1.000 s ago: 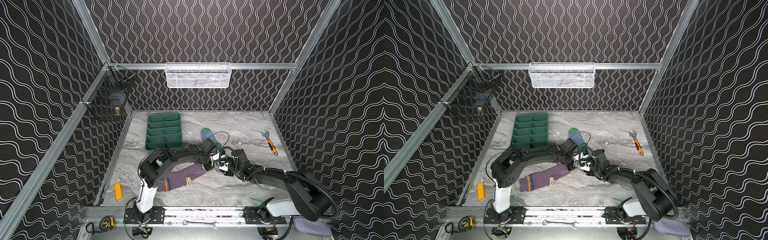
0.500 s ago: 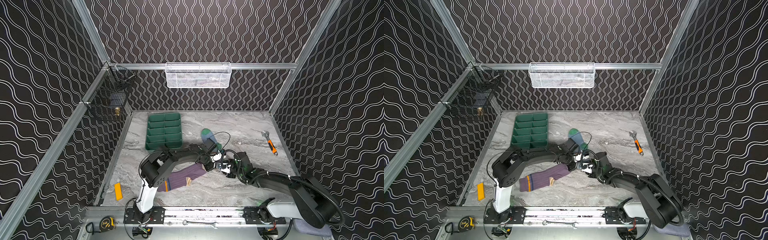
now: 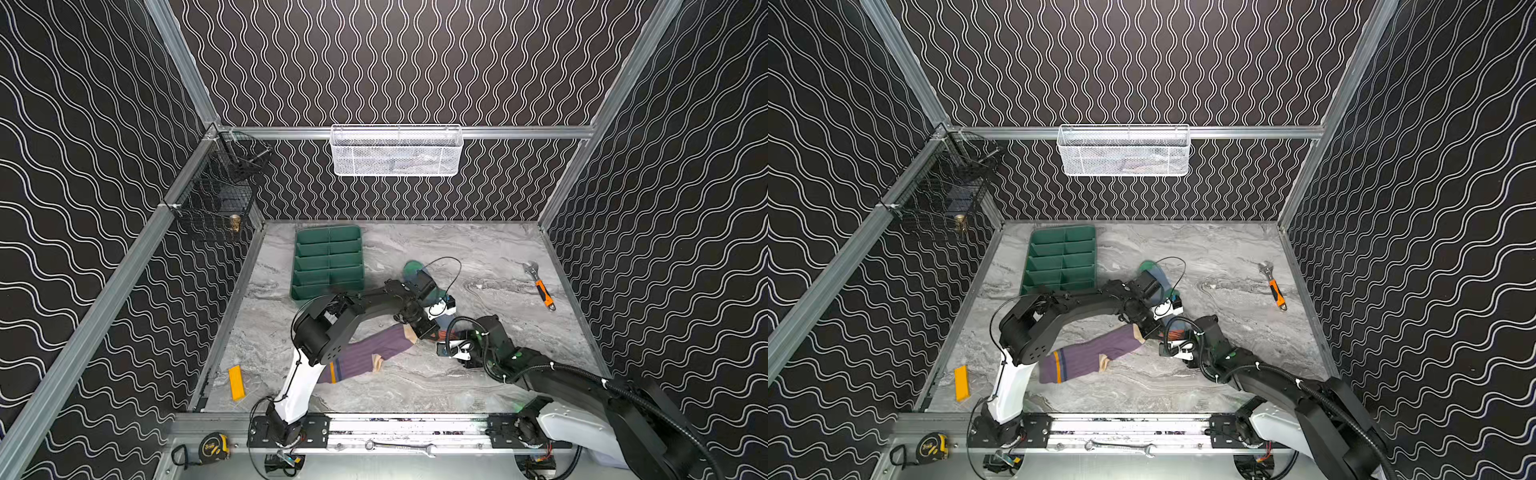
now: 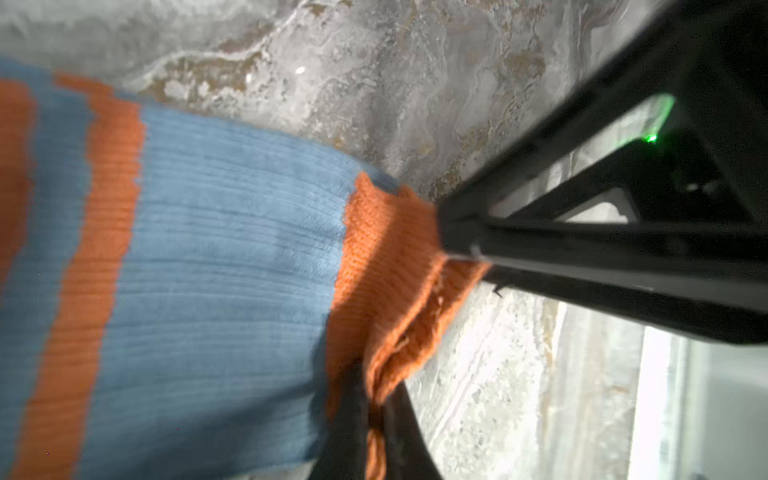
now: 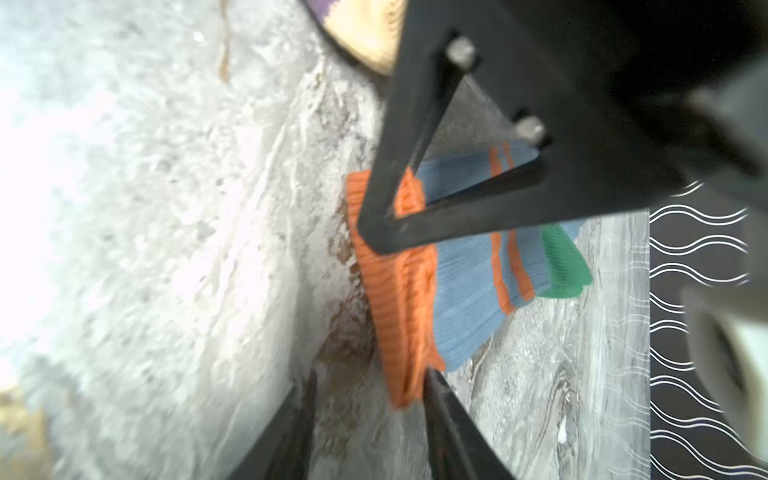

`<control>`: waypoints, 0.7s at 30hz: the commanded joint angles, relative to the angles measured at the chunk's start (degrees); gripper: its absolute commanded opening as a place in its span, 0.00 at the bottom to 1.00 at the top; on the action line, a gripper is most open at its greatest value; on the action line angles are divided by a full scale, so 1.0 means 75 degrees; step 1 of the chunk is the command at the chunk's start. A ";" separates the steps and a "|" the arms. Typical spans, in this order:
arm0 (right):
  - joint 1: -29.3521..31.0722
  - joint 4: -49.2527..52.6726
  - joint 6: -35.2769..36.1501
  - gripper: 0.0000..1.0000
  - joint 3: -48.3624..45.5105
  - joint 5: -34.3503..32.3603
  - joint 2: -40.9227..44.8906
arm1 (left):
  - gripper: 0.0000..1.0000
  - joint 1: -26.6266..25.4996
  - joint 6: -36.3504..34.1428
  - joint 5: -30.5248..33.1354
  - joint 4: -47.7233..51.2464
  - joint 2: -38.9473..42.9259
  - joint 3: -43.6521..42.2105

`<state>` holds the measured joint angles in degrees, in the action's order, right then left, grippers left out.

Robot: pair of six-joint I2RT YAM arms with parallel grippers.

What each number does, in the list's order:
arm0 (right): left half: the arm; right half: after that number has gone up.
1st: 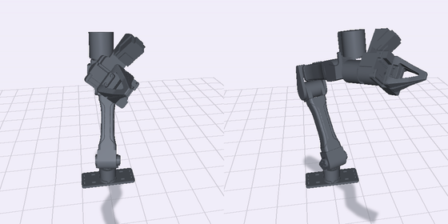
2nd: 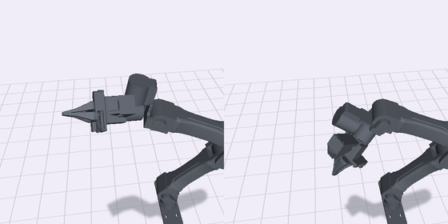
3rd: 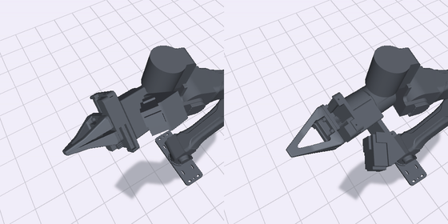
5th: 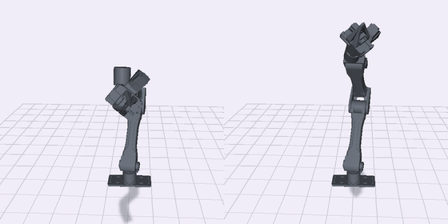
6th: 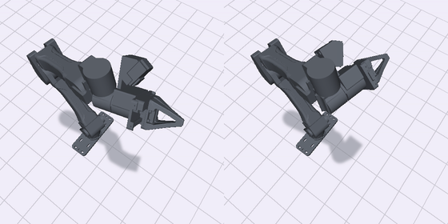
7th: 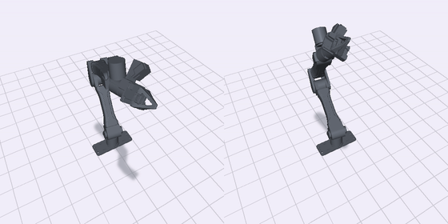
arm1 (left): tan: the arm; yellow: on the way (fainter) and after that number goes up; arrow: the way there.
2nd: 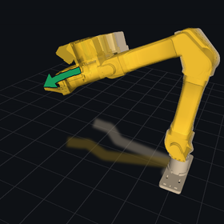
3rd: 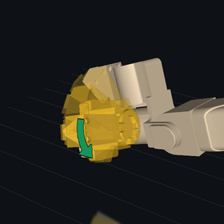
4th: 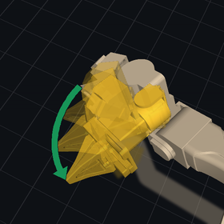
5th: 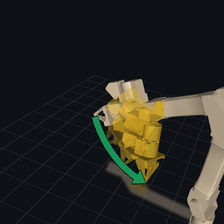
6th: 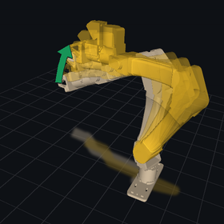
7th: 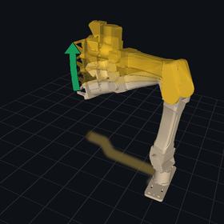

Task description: Roll the socks

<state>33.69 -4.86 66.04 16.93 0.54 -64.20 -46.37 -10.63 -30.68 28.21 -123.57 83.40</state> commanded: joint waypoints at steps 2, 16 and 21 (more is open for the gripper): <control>0.0041 0.0267 0.0178 0.46 0.0129 -0.0088 0.0048 | 0.00 0.0131 0.0356 0.1889 0.2500 -0.0320 0.0018; 0.0446 0.0014 -0.0074 0.60 0.0987 -0.0293 -0.1402 | 0.00 0.0158 0.0448 0.1946 0.2708 -0.0452 0.0071; 0.0400 -0.0208 -0.0180 0.59 0.1214 -0.0441 -0.2083 | 0.00 0.0159 0.0422 0.1946 0.2650 -0.0368 -0.0050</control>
<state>36.95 -8.27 66.17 25.41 -1.41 -77.71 -45.32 -7.90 -31.53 33.34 -124.51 85.21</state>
